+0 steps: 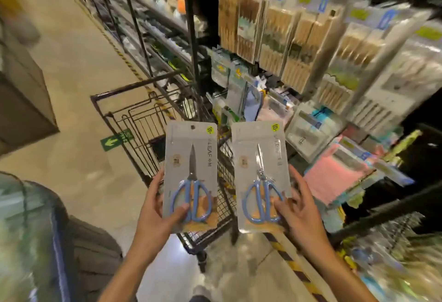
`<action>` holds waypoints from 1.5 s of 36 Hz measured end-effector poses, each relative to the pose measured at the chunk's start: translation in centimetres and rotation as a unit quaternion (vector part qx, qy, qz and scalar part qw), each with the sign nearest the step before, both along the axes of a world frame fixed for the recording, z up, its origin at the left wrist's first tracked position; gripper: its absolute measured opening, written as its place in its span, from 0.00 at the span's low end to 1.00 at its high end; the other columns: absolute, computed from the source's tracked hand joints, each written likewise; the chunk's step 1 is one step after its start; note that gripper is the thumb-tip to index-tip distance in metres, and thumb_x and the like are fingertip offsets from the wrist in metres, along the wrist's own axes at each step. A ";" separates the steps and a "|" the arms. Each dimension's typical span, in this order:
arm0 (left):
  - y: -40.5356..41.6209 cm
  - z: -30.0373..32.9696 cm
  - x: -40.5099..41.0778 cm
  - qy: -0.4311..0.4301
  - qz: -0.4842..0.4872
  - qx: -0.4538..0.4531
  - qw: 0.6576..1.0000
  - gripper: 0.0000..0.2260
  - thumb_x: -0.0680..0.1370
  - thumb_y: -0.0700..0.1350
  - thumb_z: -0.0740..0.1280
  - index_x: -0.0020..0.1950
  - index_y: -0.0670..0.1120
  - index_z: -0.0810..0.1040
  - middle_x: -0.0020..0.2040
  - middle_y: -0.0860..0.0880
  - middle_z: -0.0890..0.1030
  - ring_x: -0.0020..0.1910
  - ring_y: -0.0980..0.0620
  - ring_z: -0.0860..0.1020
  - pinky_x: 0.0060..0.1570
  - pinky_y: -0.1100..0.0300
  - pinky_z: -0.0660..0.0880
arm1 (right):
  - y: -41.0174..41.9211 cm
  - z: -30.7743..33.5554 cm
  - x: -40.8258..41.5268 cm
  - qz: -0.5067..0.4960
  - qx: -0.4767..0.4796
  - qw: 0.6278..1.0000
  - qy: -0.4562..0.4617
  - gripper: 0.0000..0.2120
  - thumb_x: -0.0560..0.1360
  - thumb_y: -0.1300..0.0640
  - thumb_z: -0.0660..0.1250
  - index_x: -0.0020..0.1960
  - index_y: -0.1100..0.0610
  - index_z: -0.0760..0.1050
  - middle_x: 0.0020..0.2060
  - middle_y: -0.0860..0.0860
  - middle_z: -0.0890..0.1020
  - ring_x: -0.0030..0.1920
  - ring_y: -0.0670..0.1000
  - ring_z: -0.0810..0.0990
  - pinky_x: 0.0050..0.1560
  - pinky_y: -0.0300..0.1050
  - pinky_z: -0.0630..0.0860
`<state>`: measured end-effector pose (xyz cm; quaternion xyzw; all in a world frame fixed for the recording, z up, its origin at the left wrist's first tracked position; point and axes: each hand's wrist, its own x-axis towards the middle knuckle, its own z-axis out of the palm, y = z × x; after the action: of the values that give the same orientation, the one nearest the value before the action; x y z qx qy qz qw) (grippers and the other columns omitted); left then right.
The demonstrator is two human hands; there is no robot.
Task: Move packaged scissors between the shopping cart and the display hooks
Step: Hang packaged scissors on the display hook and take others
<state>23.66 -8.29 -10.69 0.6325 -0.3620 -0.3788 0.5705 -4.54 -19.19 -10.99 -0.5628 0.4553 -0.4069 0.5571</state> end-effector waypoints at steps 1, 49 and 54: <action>-0.2 0.3 -1.4 0.004 -0.010 -0.004 1.000 0.40 0.71 0.42 0.76 0.75 0.67 0.63 0.65 0.63 0.79 0.61 0.55 0.81 0.47 0.51 0.84 | 0.4 0.2 -1.5 -0.012 -0.008 1.000 -0.003 0.36 0.78 0.66 0.68 0.75 0.37 0.63 0.67 0.46 0.80 0.59 0.54 0.83 0.58 0.52 0.82; -14.7 11.8 -41.6 -0.014 -0.329 -0.213 0.920 0.43 0.73 0.42 0.78 0.76 0.71 0.60 0.76 0.62 0.68 0.75 0.51 0.69 0.72 0.37 0.68 | 7.4 8.6 -38.2 -0.400 -0.134 0.907 -0.021 0.34 0.76 0.55 0.71 0.71 0.26 0.63 0.75 0.43 0.70 0.72 0.56 0.73 0.66 0.66 0.75; -16.8 12.5 -41.5 0.003 -0.348 -0.212 0.913 0.42 0.73 0.40 0.76 0.75 0.73 0.60 0.77 0.58 0.68 0.75 0.50 0.69 0.72 0.36 0.67 | 6.2 8.9 -37.8 -0.401 -0.137 0.905 -0.041 0.34 0.78 0.62 0.69 0.71 0.28 0.64 0.71 0.44 0.75 0.71 0.52 0.75 0.70 0.63 0.72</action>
<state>-17.87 -25.05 1.83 0.3292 -0.6292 -0.4694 0.5247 -42.32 -12.96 -2.10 -0.3862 0.5596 -0.6768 0.2823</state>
